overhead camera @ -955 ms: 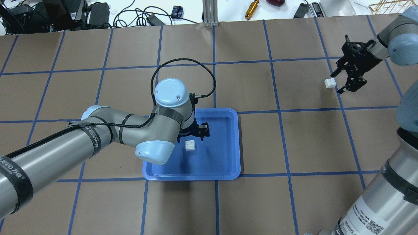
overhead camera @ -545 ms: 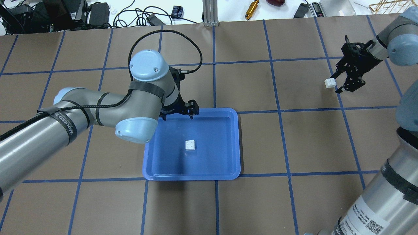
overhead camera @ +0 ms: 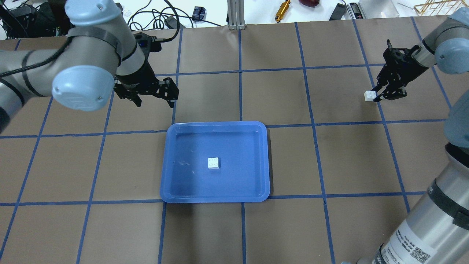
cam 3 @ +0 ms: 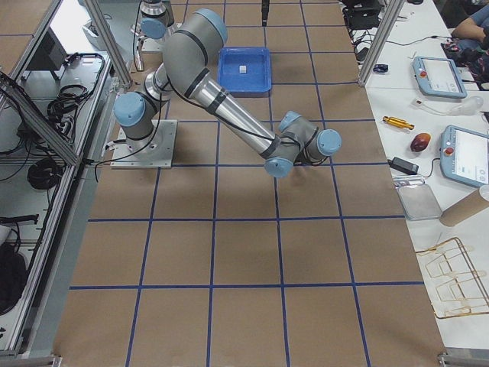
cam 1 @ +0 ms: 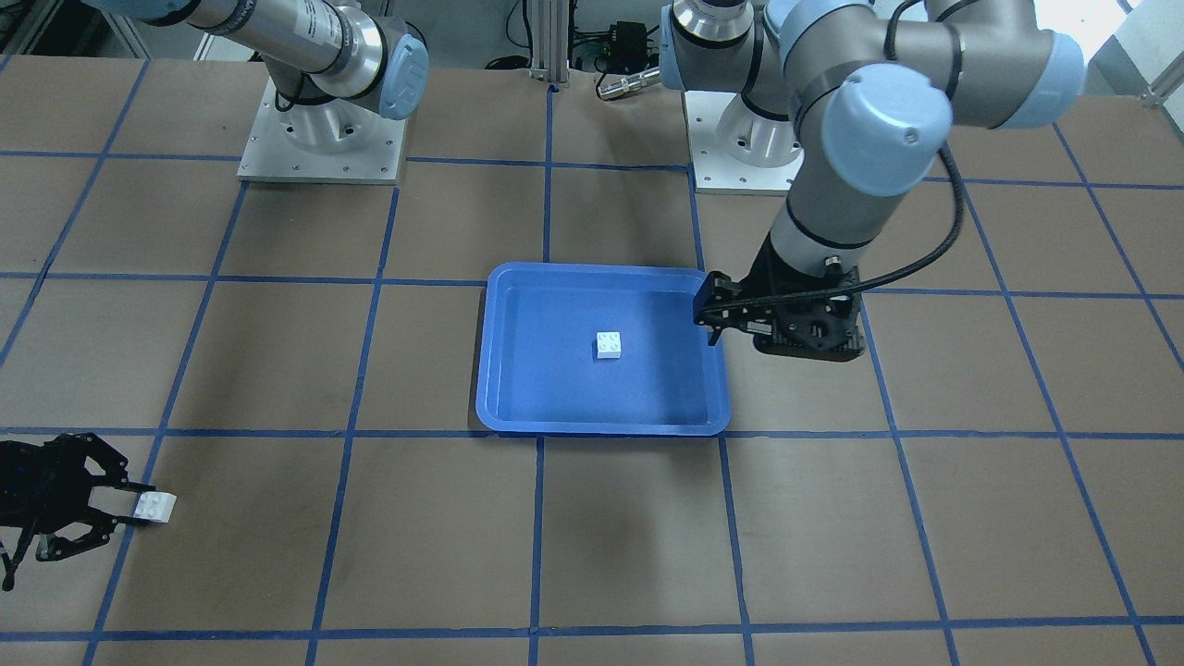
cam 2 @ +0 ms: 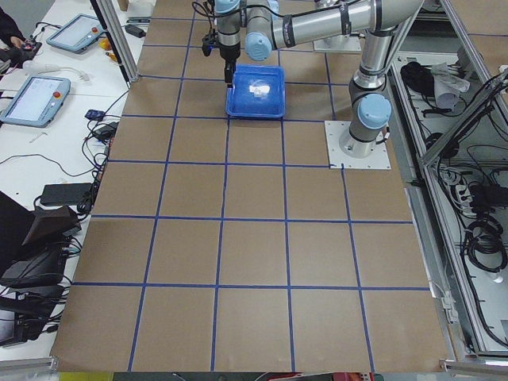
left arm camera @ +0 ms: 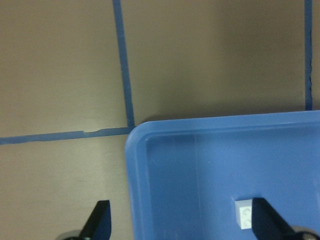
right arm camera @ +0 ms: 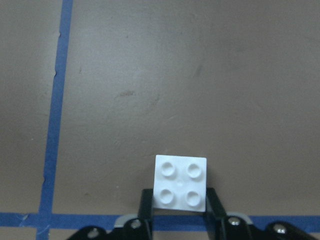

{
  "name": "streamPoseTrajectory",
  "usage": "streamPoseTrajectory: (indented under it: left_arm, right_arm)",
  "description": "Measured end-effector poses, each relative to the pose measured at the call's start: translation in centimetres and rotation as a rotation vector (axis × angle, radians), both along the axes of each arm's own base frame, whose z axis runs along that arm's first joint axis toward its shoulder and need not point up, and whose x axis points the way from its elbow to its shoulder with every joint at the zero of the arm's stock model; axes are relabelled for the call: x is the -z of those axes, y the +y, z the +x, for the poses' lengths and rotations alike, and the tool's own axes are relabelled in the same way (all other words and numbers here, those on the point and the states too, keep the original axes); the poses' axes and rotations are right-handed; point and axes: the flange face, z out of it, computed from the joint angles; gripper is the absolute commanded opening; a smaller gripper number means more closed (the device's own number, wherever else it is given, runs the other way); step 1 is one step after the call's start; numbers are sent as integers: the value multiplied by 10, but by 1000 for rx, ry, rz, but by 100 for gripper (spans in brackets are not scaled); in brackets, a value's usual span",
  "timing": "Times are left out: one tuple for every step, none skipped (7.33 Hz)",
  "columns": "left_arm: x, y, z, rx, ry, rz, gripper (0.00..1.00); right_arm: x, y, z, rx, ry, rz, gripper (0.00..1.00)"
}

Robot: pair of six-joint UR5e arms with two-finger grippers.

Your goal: Assemble white blocks and place on blue tray

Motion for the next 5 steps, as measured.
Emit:
streamPoseTrajectory:
  left_arm:
    - [-26, -1, 14, 9, 0, 0, 100]
    - [-45, 1, 21, 16, -1, -16, 100]
    - [-61, 4, 24, 18, -3, -26, 100]
    - [-73, 7, 23, 17, -3, -20, 100]
    - [-78, 7, 22, 14, -1, -10, 100]
  right_arm:
    - [-6, -1, 5, 1, -4, -4, 0]
    - [-18, -3, 16, 11, -21, -18, 0]
    - [-39, -6, 35, 39, -67, -42, 0]
    - [-61, -9, 62, 56, -123, -68, 0]
    - [-78, -12, 99, 59, -175, -78, 0]
